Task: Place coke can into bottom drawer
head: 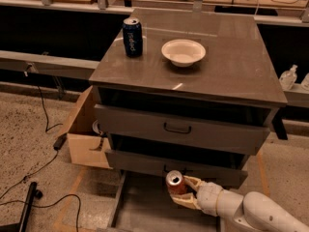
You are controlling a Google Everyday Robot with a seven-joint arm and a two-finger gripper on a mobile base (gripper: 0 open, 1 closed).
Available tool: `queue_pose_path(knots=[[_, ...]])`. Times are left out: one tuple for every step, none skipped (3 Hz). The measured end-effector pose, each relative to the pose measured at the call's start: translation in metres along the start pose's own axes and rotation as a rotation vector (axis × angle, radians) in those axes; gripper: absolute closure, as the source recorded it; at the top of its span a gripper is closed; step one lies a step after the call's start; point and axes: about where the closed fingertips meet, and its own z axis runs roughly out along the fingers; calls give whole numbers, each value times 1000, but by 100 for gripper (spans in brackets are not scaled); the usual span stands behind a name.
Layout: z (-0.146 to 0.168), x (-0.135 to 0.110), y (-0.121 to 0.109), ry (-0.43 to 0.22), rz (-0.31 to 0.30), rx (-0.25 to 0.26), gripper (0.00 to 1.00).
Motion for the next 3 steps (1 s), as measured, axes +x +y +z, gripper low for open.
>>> queue_pose_path(knots=[[0, 0, 0, 0, 0, 0, 100], [7, 14, 6, 16, 21, 6, 100], [15, 43, 13, 34, 35, 34, 100]])
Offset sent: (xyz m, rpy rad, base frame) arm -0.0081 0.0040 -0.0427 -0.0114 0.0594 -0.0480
